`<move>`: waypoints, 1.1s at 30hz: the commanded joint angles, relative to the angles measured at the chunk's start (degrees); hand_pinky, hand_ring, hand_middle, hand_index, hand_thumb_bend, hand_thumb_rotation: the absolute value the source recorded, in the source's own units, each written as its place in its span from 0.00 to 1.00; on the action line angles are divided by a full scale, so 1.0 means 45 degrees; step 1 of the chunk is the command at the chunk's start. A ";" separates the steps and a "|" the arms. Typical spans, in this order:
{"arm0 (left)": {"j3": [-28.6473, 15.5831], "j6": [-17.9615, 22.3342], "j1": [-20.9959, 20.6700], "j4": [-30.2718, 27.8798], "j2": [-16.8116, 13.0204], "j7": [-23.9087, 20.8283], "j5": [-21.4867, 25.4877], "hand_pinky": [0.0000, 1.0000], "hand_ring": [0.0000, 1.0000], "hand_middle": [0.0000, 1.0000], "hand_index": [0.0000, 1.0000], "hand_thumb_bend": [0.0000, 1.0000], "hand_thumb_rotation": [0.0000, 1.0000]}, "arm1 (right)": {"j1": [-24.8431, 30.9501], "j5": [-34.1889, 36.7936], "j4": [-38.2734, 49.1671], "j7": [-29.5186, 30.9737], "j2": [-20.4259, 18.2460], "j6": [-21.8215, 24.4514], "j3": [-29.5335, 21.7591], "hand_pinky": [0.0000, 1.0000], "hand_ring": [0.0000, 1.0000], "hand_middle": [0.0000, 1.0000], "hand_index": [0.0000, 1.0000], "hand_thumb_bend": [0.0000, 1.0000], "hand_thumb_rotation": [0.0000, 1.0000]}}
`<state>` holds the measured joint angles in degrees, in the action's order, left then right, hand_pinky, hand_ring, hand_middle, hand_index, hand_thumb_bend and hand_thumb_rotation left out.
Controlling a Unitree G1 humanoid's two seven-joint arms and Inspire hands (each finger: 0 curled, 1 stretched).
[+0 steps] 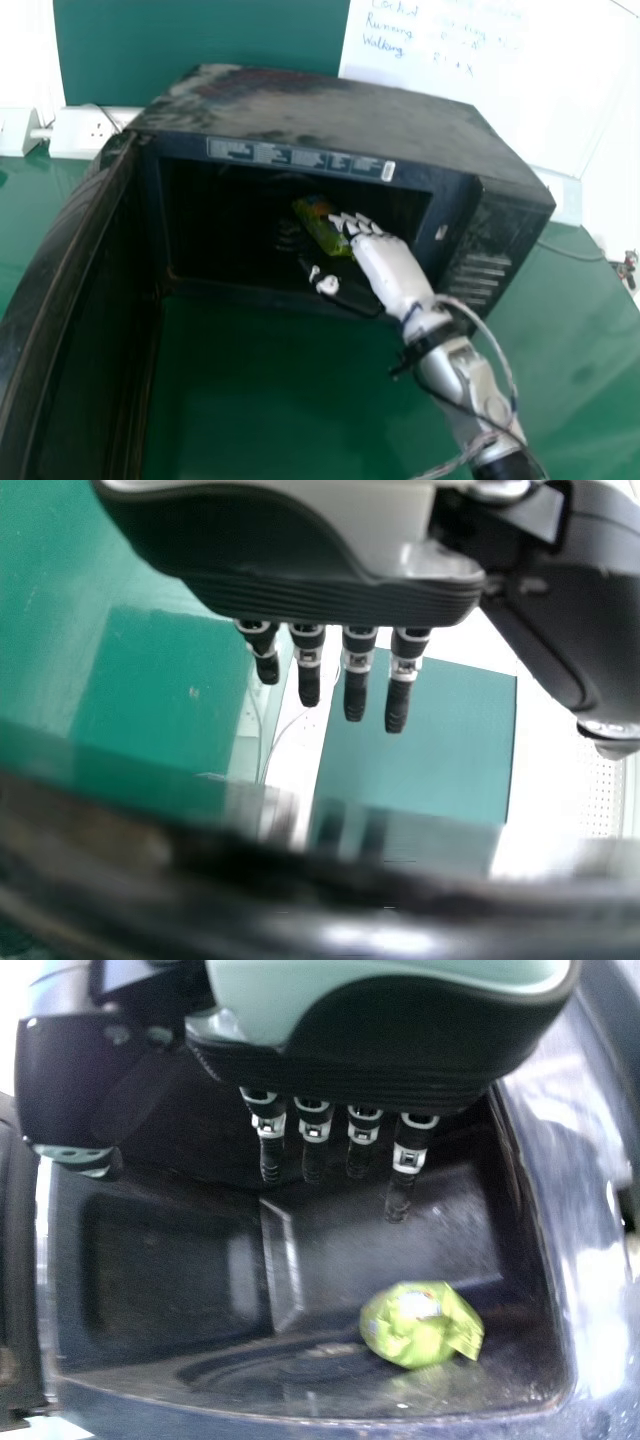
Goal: Put biscuit inside oven
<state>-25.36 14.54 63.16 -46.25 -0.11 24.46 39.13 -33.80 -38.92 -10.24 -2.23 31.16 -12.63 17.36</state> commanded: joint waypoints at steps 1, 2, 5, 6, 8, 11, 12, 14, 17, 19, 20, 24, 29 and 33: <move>0.0000 -0.0060 -0.0003 -0.0073 -0.0060 -0.0099 -0.0004 0.55 0.72 0.80 0.72 0.92 1.00 | 0.0462 -0.0013 0.0507 0.0105 0.0279 -0.0211 -0.0333 0.81 0.90 1.00 0.96 0.76 0.77; 0.0004 -0.0053 -0.0020 -0.0085 -0.0060 -0.0113 -0.0031 0.55 0.72 0.80 0.73 0.91 1.00 | 0.0602 0.0008 0.0691 0.0148 0.0341 -0.0253 -0.0418 0.81 0.90 1.00 0.96 0.77 0.77; 0.0023 0.0022 -0.0113 -0.0009 -0.0061 -0.0074 -0.0054 0.57 0.72 0.81 0.73 0.91 1.00 | 0.1059 0.0152 0.1326 0.0452 0.0560 -0.0430 -0.0696 0.80 0.90 1.00 0.96 0.76 0.78; 0.0022 0.0009 -0.0109 -0.0017 -0.0064 -0.0079 -0.0061 0.58 0.72 0.81 0.73 0.92 1.00 | 0.1223 0.0211 0.1538 0.0545 0.0639 -0.0514 -0.0798 0.80 0.90 1.00 0.96 0.75 0.78; 0.0019 -0.0040 -0.0087 -0.0047 -0.0067 -0.0111 -0.0062 0.58 0.71 0.80 0.73 0.93 1.00 | 0.1551 0.0282 0.1946 0.0690 0.0820 -0.0722 -0.1014 0.80 0.90 1.00 0.96 0.75 0.78; 0.0034 -0.0129 -0.0054 -0.0128 -0.0087 -0.0164 0.0014 0.58 0.71 0.80 0.73 0.94 1.00 | 0.2062 0.0418 0.2509 0.0830 0.1055 -0.1072 -0.1409 0.80 0.90 1.00 0.96 0.76 0.77; 0.0032 -0.0130 -0.0066 -0.0132 -0.0096 -0.0162 0.0034 0.57 0.71 0.81 0.73 0.95 1.00 | 0.2325 0.0584 0.2736 0.0872 0.1123 -0.1207 -0.1620 0.80 0.90 1.00 0.96 0.75 0.77; 0.0005 -0.0107 -0.0104 -0.0116 -0.0108 -0.0171 -0.0008 0.58 0.72 0.81 0.74 0.95 1.00 | 0.2827 0.0914 0.3141 0.0954 0.1207 -0.1418 -0.2035 0.80 0.90 1.00 0.96 0.76 0.77; -0.0040 -0.0127 -0.0125 -0.0099 -0.0147 -0.0187 0.0019 0.58 0.72 0.82 0.74 0.93 1.00 | 0.3416 0.1359 0.3479 0.0926 0.1216 -0.1753 -0.2576 0.80 0.90 1.00 0.96 0.76 0.77; -0.0065 -0.0173 -0.0127 -0.0109 -0.0193 -0.0201 0.0088 0.58 0.73 0.82 0.74 0.93 1.00 | 0.3684 0.1637 0.3580 0.0938 0.1193 -0.1963 -0.2855 0.80 0.89 1.00 0.95 0.77 0.77; -0.0082 -0.0185 -0.0140 -0.0089 -0.0234 -0.0178 0.0140 0.59 0.73 0.82 0.74 0.92 1.00 | 0.3863 0.1920 0.3622 0.0965 0.1169 -0.2112 -0.3028 0.81 0.90 1.00 0.95 0.77 0.76; -0.0174 -0.0167 -0.0229 0.0011 -0.0324 -0.0183 0.0094 0.63 0.73 0.81 0.75 0.88 1.00 | 0.4569 0.3648 0.3747 0.1079 0.0750 -0.2813 -0.3638 0.81 0.90 1.00 0.95 0.76 0.77; -0.0219 -0.0112 -0.0297 0.0092 -0.0309 -0.0194 0.0049 0.73 0.79 0.82 0.79 0.84 1.00 | 0.5225 0.6753 0.3646 0.2161 0.0295 -0.3703 -0.3995 0.80 0.90 1.00 0.95 0.78 0.77; -0.0232 -0.0030 -0.0359 0.0169 -0.0270 -0.0184 0.0033 0.76 0.83 0.85 0.83 0.88 1.00 | 0.6140 1.0115 0.4330 0.3811 0.0143 -0.2964 -0.4349 0.82 0.91 1.00 0.95 0.78 0.77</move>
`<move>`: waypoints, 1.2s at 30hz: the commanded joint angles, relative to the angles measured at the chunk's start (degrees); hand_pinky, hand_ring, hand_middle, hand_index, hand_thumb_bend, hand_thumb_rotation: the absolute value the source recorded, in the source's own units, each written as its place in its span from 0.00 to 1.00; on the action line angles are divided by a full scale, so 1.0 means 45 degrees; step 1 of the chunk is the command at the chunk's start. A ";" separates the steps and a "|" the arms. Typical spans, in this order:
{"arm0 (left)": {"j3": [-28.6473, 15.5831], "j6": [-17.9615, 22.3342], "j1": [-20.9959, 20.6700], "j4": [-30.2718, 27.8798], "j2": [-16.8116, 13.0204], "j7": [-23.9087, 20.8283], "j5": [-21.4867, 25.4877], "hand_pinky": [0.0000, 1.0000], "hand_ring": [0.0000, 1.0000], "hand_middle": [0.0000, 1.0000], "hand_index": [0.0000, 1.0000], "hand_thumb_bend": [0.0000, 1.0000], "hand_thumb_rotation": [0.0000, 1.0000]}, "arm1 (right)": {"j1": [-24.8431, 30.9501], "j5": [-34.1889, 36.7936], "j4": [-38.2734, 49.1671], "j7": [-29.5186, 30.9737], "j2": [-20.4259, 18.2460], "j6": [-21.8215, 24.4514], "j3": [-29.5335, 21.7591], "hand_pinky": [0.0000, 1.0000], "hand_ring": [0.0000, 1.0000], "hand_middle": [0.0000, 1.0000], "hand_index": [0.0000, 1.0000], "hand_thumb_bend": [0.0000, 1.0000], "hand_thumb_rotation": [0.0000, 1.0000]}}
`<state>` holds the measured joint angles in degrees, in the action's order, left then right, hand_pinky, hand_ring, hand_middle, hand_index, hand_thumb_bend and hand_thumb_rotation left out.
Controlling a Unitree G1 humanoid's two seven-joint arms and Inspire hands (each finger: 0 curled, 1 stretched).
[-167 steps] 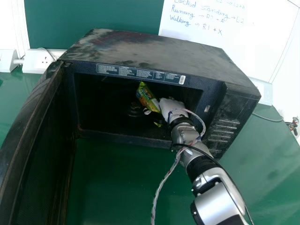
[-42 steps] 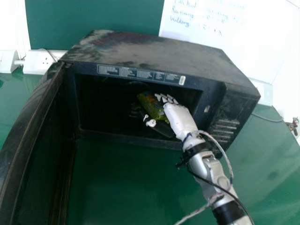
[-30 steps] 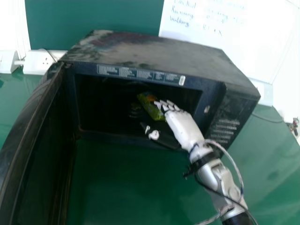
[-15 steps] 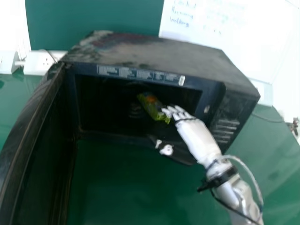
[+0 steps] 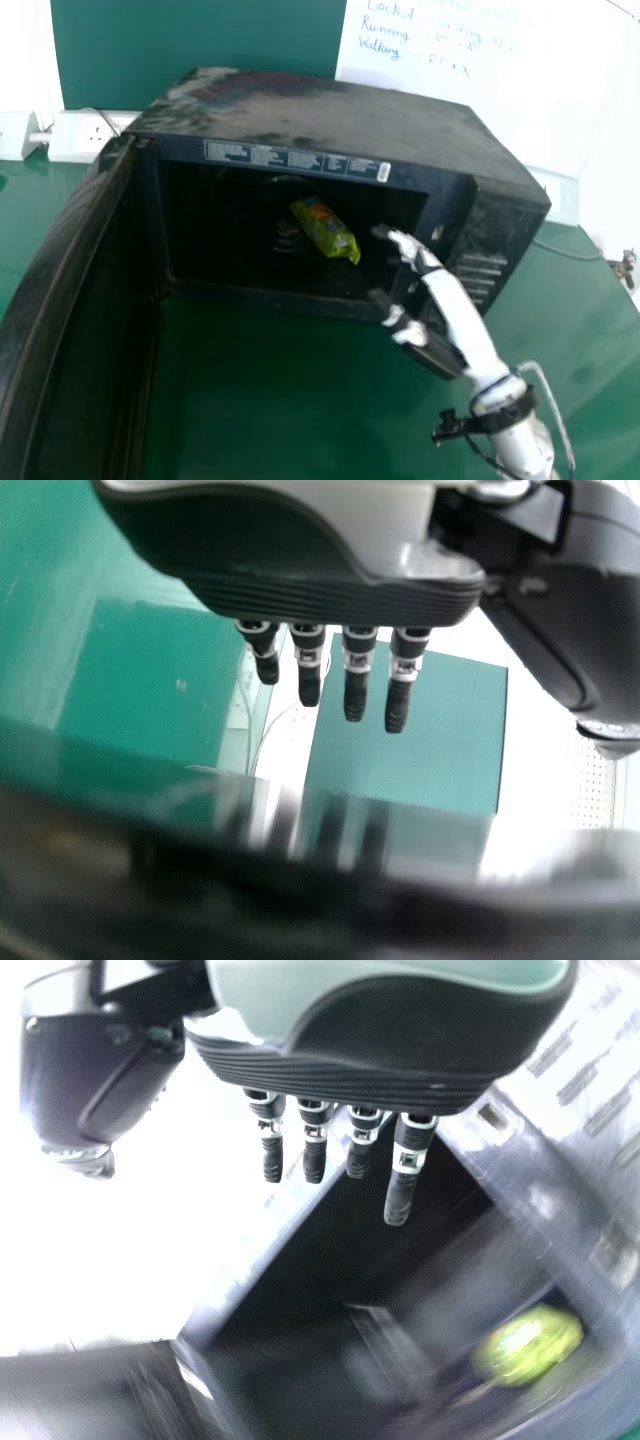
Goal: Put biscuit inside oven
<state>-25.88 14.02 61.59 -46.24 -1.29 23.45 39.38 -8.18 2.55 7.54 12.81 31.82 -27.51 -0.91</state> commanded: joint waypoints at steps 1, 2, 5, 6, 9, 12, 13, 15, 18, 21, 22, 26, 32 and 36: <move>-0.0114 0.0144 -0.0054 0.0189 0.0049 0.0003 -0.0085 0.76 0.84 0.86 0.84 0.88 1.00 | 0.0697 0.1514 0.0765 0.0816 0.0105 0.0834 -0.0457 0.81 0.91 1.00 0.95 0.79 0.76; -0.0107 0.0238 -0.0115 0.0236 0.0118 -0.0010 -0.0122 0.78 0.85 0.87 0.85 0.88 1.00 | 0.0933 0.2019 0.1186 0.1093 0.0211 0.1383 -0.0653 0.79 0.90 1.00 0.95 0.80 0.76; -0.0054 0.0267 -0.0132 0.0208 0.0221 -0.0072 -0.0076 0.77 0.84 0.85 0.83 0.89 1.00 | 0.1449 0.3080 0.2432 0.1277 0.0191 0.3317 -0.1242 0.79 0.90 1.00 0.94 0.81 0.75; -0.0056 0.0278 -0.0122 0.0206 0.0232 -0.0060 -0.0116 0.77 0.83 0.84 0.82 0.90 1.00 | 0.1585 0.3387 0.2839 0.1161 0.0090 0.4017 -0.1426 0.79 0.90 1.00 0.94 0.81 0.75; -0.0067 0.0162 -0.0035 0.0101 0.0217 -0.0102 -0.0099 0.75 0.80 0.82 0.80 0.93 1.00 | 0.1874 0.4592 0.3629 0.1178 -0.0025 0.5732 -0.2023 0.79 0.90 1.00 0.94 0.83 0.76; -0.0105 0.0238 -0.0040 0.0102 0.0213 -0.0067 -0.0175 0.74 0.79 0.81 0.79 0.97 1.00 | 0.2062 0.5964 0.4199 0.1157 -0.0064 0.7378 -0.2711 0.79 0.90 1.00 0.94 0.83 0.76; -0.0101 0.0293 -0.0074 0.0115 0.0230 -0.0055 -0.0225 0.73 0.79 0.81 0.78 0.98 1.00 | 0.2109 0.6529 0.4392 0.1041 -0.0087 0.8021 -0.2968 0.79 0.90 1.00 0.94 0.83 0.77; -0.0101 0.0364 -0.0130 0.0139 0.0249 -0.0039 -0.0288 0.73 0.79 0.81 0.77 1.00 1.00 | 0.2211 0.7532 0.4766 0.0833 -0.0007 0.9258 -0.3483 0.78 0.89 1.00 0.93 0.83 0.78; -0.0104 0.0398 -0.0156 0.0074 0.0282 -0.0121 -0.0417 0.74 0.80 0.82 0.77 1.00 1.00 | 0.2386 0.8817 0.5193 0.0554 0.0151 1.0802 -0.4278 0.78 0.89 1.00 0.93 0.83 0.78; -0.0071 0.0494 -0.0201 0.0073 0.0329 -0.0154 -0.0503 0.76 0.81 0.83 0.80 0.96 1.00 | 0.2426 0.9945 0.5111 0.0523 0.0228 1.1812 -0.5158 0.77 0.89 0.99 0.93 0.83 0.78; -0.0048 0.0527 -0.0219 0.0100 0.0354 -0.0151 -0.0512 0.77 0.80 0.82 0.80 0.95 1.00 | 0.2405 1.0158 0.5026 0.0469 0.0299 1.2109 -0.5418 0.76 0.88 0.99 0.93 0.84 0.78; -0.0020 0.0729 -0.0302 0.0129 0.0476 -0.0190 -0.0705 0.79 0.78 0.80 0.81 0.95 1.00 | 0.2260 1.0459 0.4654 0.0369 0.0699 1.3032 -0.6121 0.77 0.88 1.00 0.95 0.81 0.81; 0.0002 0.3597 -0.1589 0.1711 0.1015 0.0696 -0.1956 0.80 0.80 0.83 0.85 0.97 1.00 | 0.2088 0.9988 0.4351 0.0091 0.0617 1.3248 -0.6433 0.71 0.87 0.97 0.95 0.79 0.89; 0.0131 0.5940 -0.2419 0.3089 0.0797 0.1848 -0.2130 0.78 0.83 0.85 0.86 0.94 1.00 | 0.1838 0.9505 0.4302 -0.0473 0.0394 1.3187 -0.6474 0.71 0.89 0.97 0.94 0.72 0.93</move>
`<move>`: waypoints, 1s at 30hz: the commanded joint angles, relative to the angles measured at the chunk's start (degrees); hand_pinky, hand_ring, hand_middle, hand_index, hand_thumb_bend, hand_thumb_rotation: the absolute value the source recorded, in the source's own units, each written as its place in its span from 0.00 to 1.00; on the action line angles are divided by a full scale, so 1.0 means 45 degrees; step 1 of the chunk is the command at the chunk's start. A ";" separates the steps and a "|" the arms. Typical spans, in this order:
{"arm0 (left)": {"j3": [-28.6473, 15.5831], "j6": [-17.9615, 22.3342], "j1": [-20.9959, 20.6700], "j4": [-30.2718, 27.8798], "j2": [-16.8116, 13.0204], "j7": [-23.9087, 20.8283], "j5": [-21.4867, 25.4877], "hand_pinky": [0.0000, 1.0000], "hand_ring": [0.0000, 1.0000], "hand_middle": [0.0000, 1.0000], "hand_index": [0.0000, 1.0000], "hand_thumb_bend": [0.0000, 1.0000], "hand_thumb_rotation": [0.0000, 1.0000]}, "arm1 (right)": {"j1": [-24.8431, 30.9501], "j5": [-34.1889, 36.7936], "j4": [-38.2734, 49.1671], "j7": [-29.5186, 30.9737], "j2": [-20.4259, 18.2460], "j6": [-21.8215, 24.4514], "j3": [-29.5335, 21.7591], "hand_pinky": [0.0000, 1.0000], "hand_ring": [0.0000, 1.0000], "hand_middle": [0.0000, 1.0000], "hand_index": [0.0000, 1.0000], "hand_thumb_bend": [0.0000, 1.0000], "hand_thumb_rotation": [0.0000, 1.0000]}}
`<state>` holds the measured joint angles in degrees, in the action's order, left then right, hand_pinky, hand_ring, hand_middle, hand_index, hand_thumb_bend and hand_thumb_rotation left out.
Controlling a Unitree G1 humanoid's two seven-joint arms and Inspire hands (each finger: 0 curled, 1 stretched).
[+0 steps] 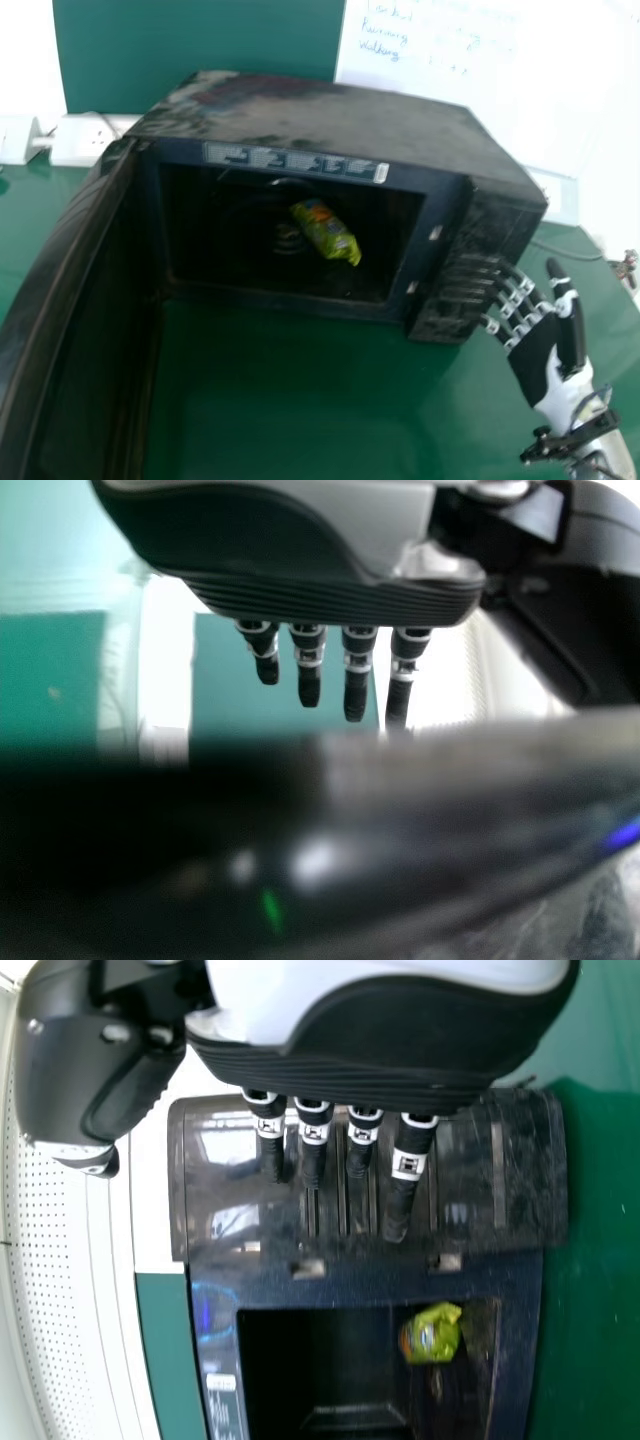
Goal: Put biscuit inside oven
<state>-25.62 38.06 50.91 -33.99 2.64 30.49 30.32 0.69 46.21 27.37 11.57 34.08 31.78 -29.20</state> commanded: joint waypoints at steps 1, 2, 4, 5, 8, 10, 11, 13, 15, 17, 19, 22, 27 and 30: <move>0.0103 0.0942 -0.0114 0.0522 -0.0122 0.0405 -0.0192 0.77 0.82 0.84 0.85 0.94 1.00 | -0.0192 -0.0302 -0.0142 -0.0303 -0.0156 -0.0021 -0.0183 0.71 0.90 0.97 0.93 0.70 0.93; 0.0146 0.1207 -0.0199 0.0639 -0.0197 0.0502 -0.0238 0.76 0.82 0.84 0.85 0.94 1.00 | -0.0243 -0.0380 -0.0186 -0.0377 -0.0207 -0.0055 -0.0176 0.70 0.89 0.96 0.92 0.66 0.93; 0.0292 0.1642 -0.0383 0.0843 -0.0325 0.0651 -0.0211 0.78 0.82 0.84 0.84 0.94 1.00 | -0.0325 -0.0519 -0.0264 -0.0459 -0.0309 -0.0110 -0.0152 0.69 0.89 0.95 0.89 0.59 0.92; 0.0354 0.1913 -0.0511 0.0962 -0.0366 0.0715 -0.0192 0.79 0.81 0.83 0.84 0.94 1.00 | -0.0376 -0.0576 -0.0279 -0.0544 -0.0378 -0.0099 -0.0149 0.68 0.89 0.95 0.88 0.58 0.92; 0.0430 0.2766 -0.0940 0.1400 -0.0608 0.0920 -0.0236 0.77 0.81 0.83 0.84 0.94 1.00 | -0.0520 -0.0861 -0.0379 -0.0649 -0.0541 -0.0214 -0.0149 0.64 0.86 0.92 0.87 0.65 0.94; 0.0519 0.2954 -0.0885 0.1498 -0.0815 0.0974 -0.0219 0.77 0.80 0.84 0.84 0.95 1.00 | -0.0608 -0.1013 -0.0466 -0.0607 -0.0612 -0.0282 -0.0184 0.64 0.85 0.91 0.86 0.70 0.92; 0.0567 0.3040 -0.0850 0.1496 -0.0880 0.0959 -0.0245 0.77 0.80 0.84 0.84 0.95 1.00 | -0.0648 -0.1085 -0.0526 -0.0572 -0.0639 -0.0322 -0.0196 0.64 0.84 0.91 0.86 0.70 0.89; 0.0606 0.3611 -0.1081 0.1679 -0.0819 0.0888 -0.0420 0.78 0.80 0.83 0.83 0.95 1.00 | -0.0716 -0.1202 -0.0625 -0.0557 -0.0701 -0.0373 -0.0191 0.61 0.80 0.88 0.82 0.69 0.84; 0.0699 0.4050 -0.1190 0.1748 -0.0743 0.0770 -0.0650 0.78 0.79 0.83 0.83 0.96 1.00 | -0.0767 -0.1287 -0.0585 -0.0676 -0.0784 -0.0304 -0.0156 0.60 0.77 0.85 0.80 0.67 0.83; 0.0768 0.3955 -0.0937 0.1462 -0.0839 0.0597 -0.0879 0.78 0.79 0.83 0.83 0.96 1.00 | -0.0808 -0.1415 -0.0590 -0.0710 -0.0847 -0.0287 -0.0123 0.61 0.77 0.84 0.79 0.66 0.83; 0.0872 0.3768 -0.0656 0.1184 -0.1002 0.0455 -0.0956 0.77 0.80 0.84 0.83 0.97 1.00 | -0.0834 -0.1591 -0.0622 -0.0712 -0.0903 -0.0327 -0.0102 0.63 0.78 0.84 0.79 0.64 0.81; 0.1109 0.3695 -0.0494 0.1074 -0.1231 0.0306 -0.0864 0.76 0.81 0.86 0.84 0.97 1.00 | -0.0880 -0.1843 -0.0756 -0.0588 -0.0988 -0.0492 -0.0094 0.65 0.79 0.84 0.79 0.61 0.77; 0.1360 0.4316 -0.0890 0.1343 -0.1375 0.0180 -0.1049 0.75 0.81 0.86 0.84 0.98 1.00 | -0.0975 -0.2137 -0.0772 -0.0679 -0.1162 -0.0563 -0.0074 0.68 0.80 0.82 0.79 0.55 0.77; 0.1361 0.4829 -0.1228 0.1704 -0.1464 0.0145 -0.1130 0.76 0.81 0.85 0.83 0.97 1.00 | -0.0973 -0.2238 -0.0799 -0.0587 -0.1223 -0.0624 -0.0086 0.72 0.79 0.79 0.78 0.56 0.81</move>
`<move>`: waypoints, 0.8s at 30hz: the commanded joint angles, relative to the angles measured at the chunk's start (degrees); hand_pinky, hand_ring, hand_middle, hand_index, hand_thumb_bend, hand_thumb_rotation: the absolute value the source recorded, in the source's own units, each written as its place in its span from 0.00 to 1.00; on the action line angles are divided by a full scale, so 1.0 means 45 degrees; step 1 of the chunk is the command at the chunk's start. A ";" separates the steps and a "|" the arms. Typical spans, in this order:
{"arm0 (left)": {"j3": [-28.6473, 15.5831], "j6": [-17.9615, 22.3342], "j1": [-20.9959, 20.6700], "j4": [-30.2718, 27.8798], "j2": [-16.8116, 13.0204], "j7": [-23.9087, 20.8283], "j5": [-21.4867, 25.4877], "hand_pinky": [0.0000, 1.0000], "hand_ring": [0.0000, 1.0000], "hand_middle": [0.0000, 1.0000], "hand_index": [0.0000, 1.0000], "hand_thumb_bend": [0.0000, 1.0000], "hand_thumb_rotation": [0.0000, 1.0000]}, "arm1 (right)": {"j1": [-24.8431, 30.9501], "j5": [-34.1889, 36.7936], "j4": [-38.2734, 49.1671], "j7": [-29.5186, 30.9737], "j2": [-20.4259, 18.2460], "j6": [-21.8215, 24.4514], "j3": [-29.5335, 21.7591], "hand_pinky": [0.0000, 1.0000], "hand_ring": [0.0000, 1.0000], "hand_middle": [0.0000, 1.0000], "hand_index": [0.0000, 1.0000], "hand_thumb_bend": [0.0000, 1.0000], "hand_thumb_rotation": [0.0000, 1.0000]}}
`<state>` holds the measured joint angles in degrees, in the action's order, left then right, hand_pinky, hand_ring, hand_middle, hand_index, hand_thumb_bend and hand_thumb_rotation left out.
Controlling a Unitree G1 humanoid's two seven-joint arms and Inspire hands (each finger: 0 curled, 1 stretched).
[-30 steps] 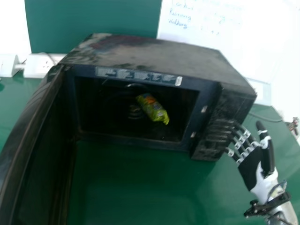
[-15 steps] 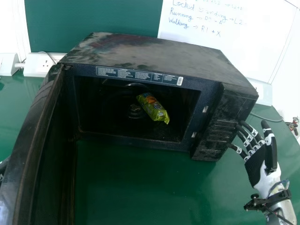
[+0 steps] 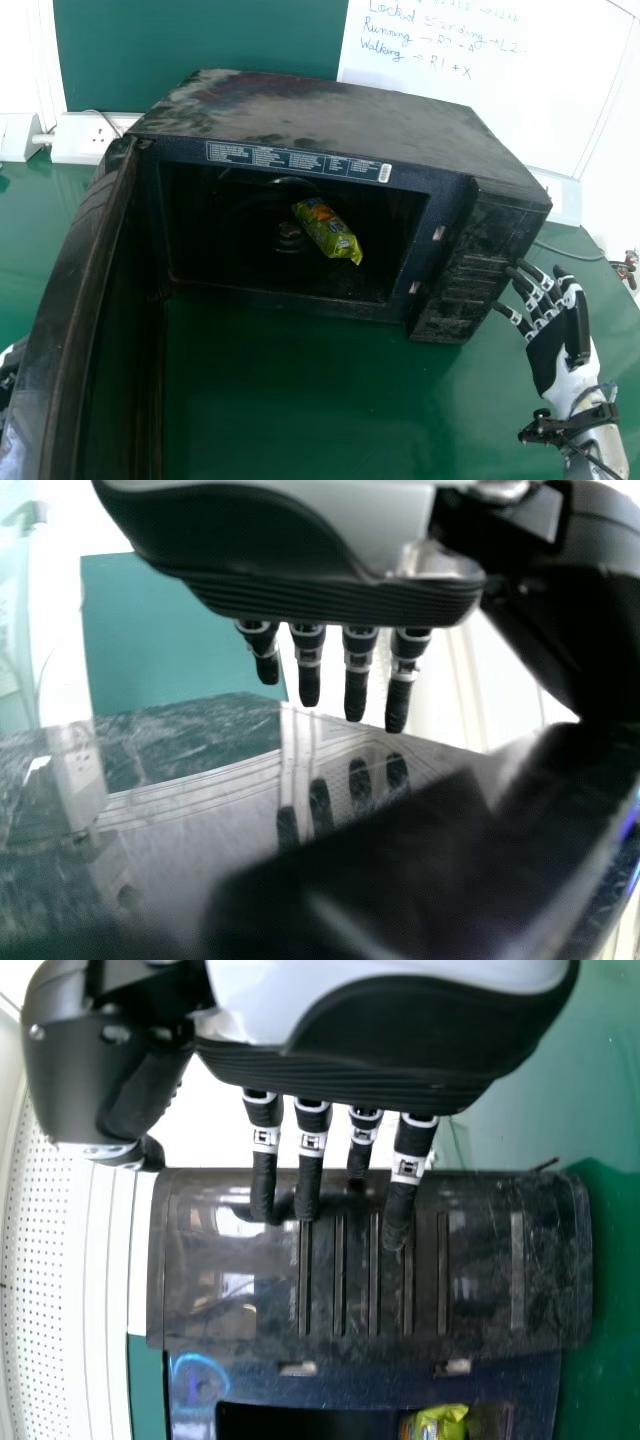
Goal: Put biscuit inside oven
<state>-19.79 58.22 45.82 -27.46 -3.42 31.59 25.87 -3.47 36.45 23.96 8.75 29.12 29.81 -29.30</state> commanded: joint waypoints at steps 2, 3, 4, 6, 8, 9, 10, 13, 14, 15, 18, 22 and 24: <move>0.0016 0.0724 -0.0345 0.0561 -0.0138 -0.0166 -0.0290 0.76 0.81 0.85 0.83 0.96 1.00 | -0.0033 -0.0159 -0.0048 0.0035 -0.0157 -0.0214 -0.0059 0.71 0.77 0.77 0.75 0.58 0.86; 0.0027 0.0727 -0.0309 0.0584 -0.0233 -0.0196 -0.0316 0.76 0.81 0.86 0.83 0.96 1.00 | -0.0028 -0.0177 -0.0062 0.0055 -0.0175 -0.0225 -0.0056 0.71 0.77 0.77 0.75 0.61 0.87; 0.0023 0.0782 -0.0301 0.0648 -0.0329 -0.0214 -0.0343 0.76 0.81 0.86 0.84 0.97 1.00 | -0.0026 -0.0197 -0.0063 0.0052 -0.0189 -0.0213 -0.0051 0.72 0.78 0.77 0.75 0.62 0.88; 0.0009 0.0809 -0.0218 0.0705 -0.0508 -0.0283 -0.0426 0.77 0.82 0.86 0.84 0.98 1.00 | -0.0023 -0.0255 -0.0023 0.0005 -0.0218 -0.0159 -0.0037 0.73 0.77 0.77 0.75 0.65 0.91; 0.0082 0.0904 -0.0184 0.0820 -0.0750 -0.0276 -0.0366 0.76 0.81 0.86 0.83 0.98 1.00 | -0.0031 -0.0319 0.0063 -0.0109 -0.0278 -0.0095 -0.0023 0.74 0.78 0.78 0.75 0.66 0.88; 0.0128 0.0957 -0.0205 0.0877 -0.0873 -0.0258 -0.0333 0.76 0.81 0.86 0.83 0.98 1.00 | -0.0033 -0.0326 0.0072 -0.0103 -0.0313 -0.0126 -0.0022 0.75 0.79 0.79 0.76 0.66 0.87; 0.0065 0.1087 -0.0261 0.0948 -0.0968 -0.0253 -0.0436 0.77 0.82 0.86 0.83 0.97 1.00 | -0.0036 -0.0310 0.0047 -0.0049 -0.0331 -0.0168 -0.0029 0.75 0.79 0.79 0.77 0.67 0.86; -0.0002 0.1328 -0.0253 0.1052 -0.1154 -0.0337 -0.0632 0.77 0.81 0.86 0.83 0.98 1.00 | -0.0046 -0.0365 0.0043 -0.0070 -0.0361 -0.0133 -0.0027 0.74 0.80 0.79 0.78 0.67 0.91; -0.0053 0.1407 -0.0241 0.1085 -0.1212 -0.0366 -0.0725 0.76 0.81 0.86 0.83 0.98 1.00 | -0.0049 -0.0382 0.0057 -0.0093 -0.0379 -0.0111 -0.0029 0.74 0.79 0.79 0.78 0.67 0.91; -0.0106 0.1490 -0.0238 0.1116 -0.1278 -0.0389 -0.0799 0.76 0.81 0.86 0.84 0.98 1.00 | -0.0049 -0.0392 0.0053 -0.0080 -0.0401 -0.0127 -0.0031 0.73 0.79 0.79 0.79 0.67 0.92; -0.0160 0.1779 -0.0308 0.1282 -0.1488 -0.0463 -0.0962 0.77 0.82 0.86 0.84 0.97 1.00 | -0.0012 -0.0508 0.0043 -0.0028 -0.0422 -0.0220 -0.0006 0.72 0.79 0.79 0.79 0.65 0.94; -0.0431 0.1926 -0.0323 0.1368 -0.1817 -0.0615 -0.1407 0.78 0.82 0.86 0.84 0.96 1.00 | -0.0044 -0.0542 0.0021 -0.0003 -0.0494 -0.0198 -0.0006 0.73 0.81 0.80 0.82 0.66 0.98; -0.0603 0.2037 -0.0356 0.1472 -0.1932 -0.0692 -0.1634 0.78 0.82 0.86 0.84 0.96 1.00 | -0.0087 -0.0568 0.0069 -0.0098 -0.0520 -0.0115 0.0001 0.71 0.80 0.79 0.82 0.66 1.00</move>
<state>-21.71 66.57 44.18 -21.63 -11.65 28.88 19.44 -3.48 34.15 23.89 8.66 27.07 29.53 -29.13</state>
